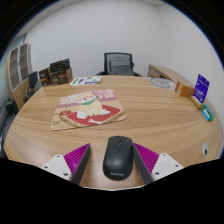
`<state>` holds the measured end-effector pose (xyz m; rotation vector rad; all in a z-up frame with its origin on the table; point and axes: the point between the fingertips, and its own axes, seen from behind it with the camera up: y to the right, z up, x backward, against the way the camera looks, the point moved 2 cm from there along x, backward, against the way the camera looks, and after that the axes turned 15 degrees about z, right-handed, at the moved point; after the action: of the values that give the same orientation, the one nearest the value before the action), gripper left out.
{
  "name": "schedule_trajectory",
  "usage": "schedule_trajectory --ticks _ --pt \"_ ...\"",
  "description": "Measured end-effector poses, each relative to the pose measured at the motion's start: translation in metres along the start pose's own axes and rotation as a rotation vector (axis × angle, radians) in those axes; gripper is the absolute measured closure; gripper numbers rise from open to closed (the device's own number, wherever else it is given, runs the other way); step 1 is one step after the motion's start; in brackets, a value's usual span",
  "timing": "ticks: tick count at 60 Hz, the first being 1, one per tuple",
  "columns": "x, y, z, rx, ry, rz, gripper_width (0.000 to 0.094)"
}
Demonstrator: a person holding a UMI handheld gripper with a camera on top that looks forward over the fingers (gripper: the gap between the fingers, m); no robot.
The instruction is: Arrange mouse
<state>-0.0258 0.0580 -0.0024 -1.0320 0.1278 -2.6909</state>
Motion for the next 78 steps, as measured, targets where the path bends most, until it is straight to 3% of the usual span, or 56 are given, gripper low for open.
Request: schedule_trajectory --ticks 6,17,20,27,38,50,62,70,78 --pt "-0.002 0.0 0.003 0.007 0.001 0.011 0.009" --pt "-0.001 0.01 0.001 0.0 0.018 -0.017 0.0316" --pt "-0.001 0.013 0.0 0.001 0.022 -0.022 0.0414" --pt "0.0 0.013 -0.001 -0.002 0.038 -0.022 0.0432" --pt "0.001 0.015 0.001 -0.059 0.045 -0.071 0.0601" --pt "0.027 0.016 0.021 -0.072 0.042 -0.102 0.0621" --pt "0.063 0.01 0.134 -0.067 0.181 -0.081 0.0621" --pt "0.048 -0.005 0.207 -0.043 0.22 -0.052 0.0621" --pt "-0.003 -0.031 0.24 -0.032 0.214 0.003 0.0611"
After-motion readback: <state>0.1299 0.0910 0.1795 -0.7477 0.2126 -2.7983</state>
